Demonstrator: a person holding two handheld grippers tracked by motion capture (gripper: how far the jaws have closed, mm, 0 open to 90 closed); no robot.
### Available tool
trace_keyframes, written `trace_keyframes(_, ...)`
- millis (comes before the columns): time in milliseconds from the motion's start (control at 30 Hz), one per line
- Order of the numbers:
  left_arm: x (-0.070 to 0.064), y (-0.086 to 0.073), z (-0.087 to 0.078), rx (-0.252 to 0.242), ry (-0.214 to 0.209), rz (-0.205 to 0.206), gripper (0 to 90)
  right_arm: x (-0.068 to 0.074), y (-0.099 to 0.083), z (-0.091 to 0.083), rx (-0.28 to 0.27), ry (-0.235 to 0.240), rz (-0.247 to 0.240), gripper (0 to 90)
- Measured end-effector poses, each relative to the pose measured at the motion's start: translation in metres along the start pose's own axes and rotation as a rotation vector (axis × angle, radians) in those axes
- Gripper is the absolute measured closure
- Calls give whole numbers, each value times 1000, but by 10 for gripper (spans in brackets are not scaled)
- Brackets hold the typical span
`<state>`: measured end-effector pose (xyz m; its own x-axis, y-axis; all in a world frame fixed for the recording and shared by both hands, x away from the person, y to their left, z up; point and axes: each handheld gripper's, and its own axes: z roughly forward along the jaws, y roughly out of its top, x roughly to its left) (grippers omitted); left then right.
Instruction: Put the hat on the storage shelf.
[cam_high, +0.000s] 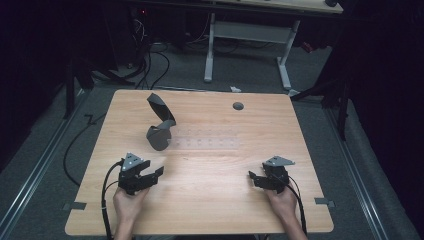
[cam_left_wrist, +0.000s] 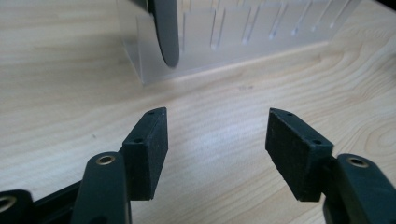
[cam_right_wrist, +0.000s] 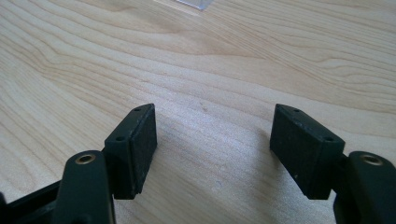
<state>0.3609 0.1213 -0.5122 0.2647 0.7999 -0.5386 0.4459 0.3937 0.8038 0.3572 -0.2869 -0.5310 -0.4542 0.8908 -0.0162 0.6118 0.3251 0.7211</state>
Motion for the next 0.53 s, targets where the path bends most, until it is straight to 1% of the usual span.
trace_keyframes(67,2,-7,4,19,19,17,388,0,0,0,0,0,0,321)
trace_keyframes(100,3,-11,7,23,38,28,384,0,0,0,0,0,0,320)
trace_keyframes(200,7,-19,13,28,62,41,377,0,0,0,0,0,0,320)
trace_keyframes(300,9,-27,18,39,87,71,369,0,0,0,0,0,0,320)
trace_keyframes(433,6,-32,20,34,106,128,358,0,0,0,0,0,0,321)
trace_keyframes(533,5,-34,20,42,104,132,325,0,0,0,0,0,0,320)
